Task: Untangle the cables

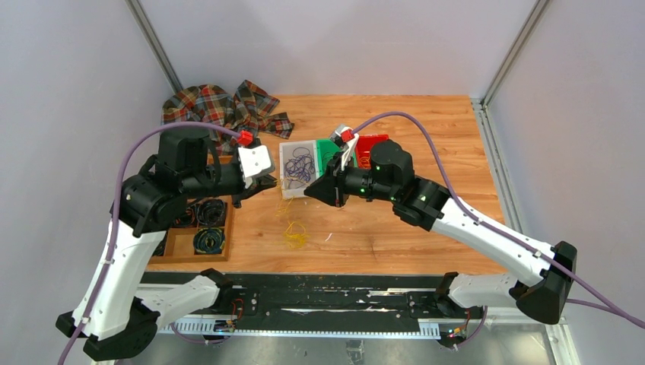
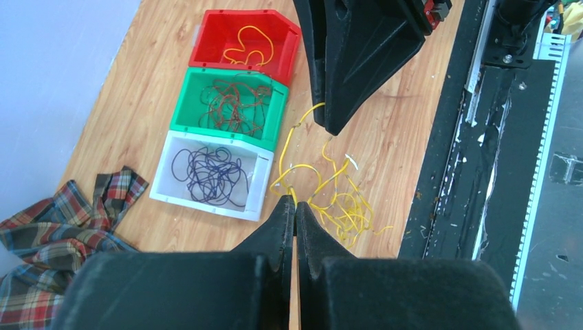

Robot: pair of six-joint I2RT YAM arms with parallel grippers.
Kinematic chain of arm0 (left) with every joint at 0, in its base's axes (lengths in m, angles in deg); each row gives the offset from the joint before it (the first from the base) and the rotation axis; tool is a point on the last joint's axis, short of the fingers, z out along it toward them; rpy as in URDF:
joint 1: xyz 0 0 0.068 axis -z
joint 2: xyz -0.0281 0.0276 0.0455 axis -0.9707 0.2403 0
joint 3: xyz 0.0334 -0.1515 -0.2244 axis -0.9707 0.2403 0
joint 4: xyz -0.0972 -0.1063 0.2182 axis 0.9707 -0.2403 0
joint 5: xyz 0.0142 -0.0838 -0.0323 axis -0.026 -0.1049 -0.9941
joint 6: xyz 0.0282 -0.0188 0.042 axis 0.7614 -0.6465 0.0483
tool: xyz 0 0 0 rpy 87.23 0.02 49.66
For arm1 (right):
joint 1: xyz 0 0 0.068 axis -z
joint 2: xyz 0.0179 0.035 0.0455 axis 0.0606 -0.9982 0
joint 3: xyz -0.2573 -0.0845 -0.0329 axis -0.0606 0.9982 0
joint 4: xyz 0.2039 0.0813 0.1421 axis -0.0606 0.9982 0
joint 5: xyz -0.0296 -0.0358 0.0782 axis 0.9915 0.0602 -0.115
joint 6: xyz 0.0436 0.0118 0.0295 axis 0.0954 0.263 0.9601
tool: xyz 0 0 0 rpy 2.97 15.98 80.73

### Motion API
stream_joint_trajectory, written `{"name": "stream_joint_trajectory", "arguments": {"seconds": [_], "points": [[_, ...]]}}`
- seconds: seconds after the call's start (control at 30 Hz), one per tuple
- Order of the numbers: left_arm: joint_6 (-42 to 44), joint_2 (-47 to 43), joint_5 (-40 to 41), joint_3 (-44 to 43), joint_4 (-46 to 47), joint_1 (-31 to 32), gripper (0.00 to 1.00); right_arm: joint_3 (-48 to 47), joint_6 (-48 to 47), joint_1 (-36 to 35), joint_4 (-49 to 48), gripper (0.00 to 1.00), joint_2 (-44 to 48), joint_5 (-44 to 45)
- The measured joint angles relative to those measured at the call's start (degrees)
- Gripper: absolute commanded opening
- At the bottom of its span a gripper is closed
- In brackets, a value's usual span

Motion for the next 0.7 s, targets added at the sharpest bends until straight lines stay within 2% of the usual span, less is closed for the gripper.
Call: {"name": "stream_joint_trajectory", "arguments": {"seconds": [0.13,0.33,0.5,0.53,0.57,0.63,0.7], "points": [[0.00,0.00,0.00,0.00,0.00,0.00,0.01,0.17,0.74,0.00,-1.27,0.01,-0.02,-0.07],[0.04,-0.13,0.09,0.74,0.07,0.00,0.02,0.20,1.53,0.00,-3.06,0.00,-0.57,0.52],[1.29,-1.75,1.95,6.05,0.22,0.00,0.05,-1.97,-1.75,0.00,1.11,0.01,-0.31,7.58],[1.51,-2.25,2.78,7.65,0.20,0.00,0.09,-2.71,-2.69,0.00,2.05,0.01,0.07,9.07],[1.99,-2.73,3.74,9.29,0.13,0.00,0.20,-3.58,-3.78,0.00,3.04,0.01,0.63,11.17],[2.51,-3.45,5.70,11.85,0.07,0.02,0.58,-5.07,-5.60,0.00,4.28,0.01,2.36,13.81],[3.37,-3.87,7.37,13.27,-0.11,0.02,0.85,-6.34,-6.91,0.00,4.79,0.01,4.09,15.06]]}}
